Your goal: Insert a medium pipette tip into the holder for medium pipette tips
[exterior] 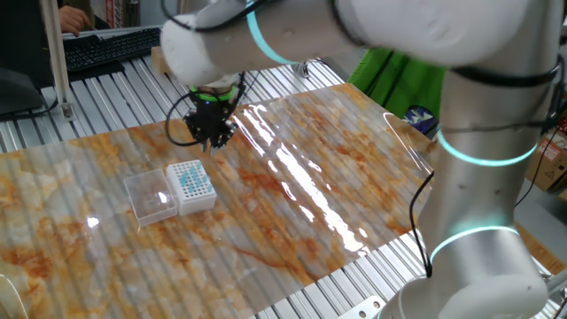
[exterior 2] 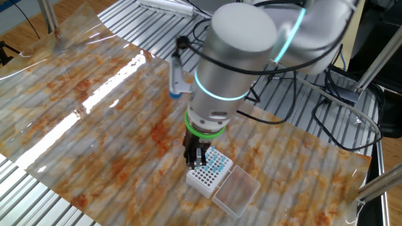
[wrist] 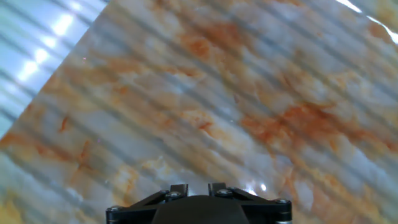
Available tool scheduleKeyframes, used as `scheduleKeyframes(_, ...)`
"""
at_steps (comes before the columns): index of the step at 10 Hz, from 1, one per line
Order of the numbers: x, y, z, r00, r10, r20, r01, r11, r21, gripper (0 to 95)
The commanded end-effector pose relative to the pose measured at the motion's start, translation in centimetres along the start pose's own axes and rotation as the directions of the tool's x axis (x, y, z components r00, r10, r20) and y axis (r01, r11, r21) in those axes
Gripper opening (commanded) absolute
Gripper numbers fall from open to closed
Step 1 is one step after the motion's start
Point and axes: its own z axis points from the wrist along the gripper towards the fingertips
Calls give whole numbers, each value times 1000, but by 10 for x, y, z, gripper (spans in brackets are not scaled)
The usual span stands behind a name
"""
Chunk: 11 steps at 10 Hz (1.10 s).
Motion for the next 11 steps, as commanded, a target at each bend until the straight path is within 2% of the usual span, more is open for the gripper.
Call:
scheduleKeyframes(1, -10, 3, 8, 972, -231, -38, 231, 973, -15, 0)
scheduleKeyframes(3, -16, 2, 10, 938, -345, -38, 344, 939, -23, 0)
scheduleKeyframes(4, -19, 1, 12, 907, -419, -36, 419, 908, -26, 0)
scheduleKeyframes(6, -25, 0, 15, 875, -484, -30, 483, 875, -28, 0)
scheduleKeyframes(8, -32, -4, 15, 854, -520, -29, 519, 854, -26, 0)
scheduleKeyframes(9, -37, -7, 16, 834, -551, -26, 551, 834, -22, 0)
scheduleKeyframes(11, -40, -11, 15, 815, -579, -24, 579, 815, -17, 0)
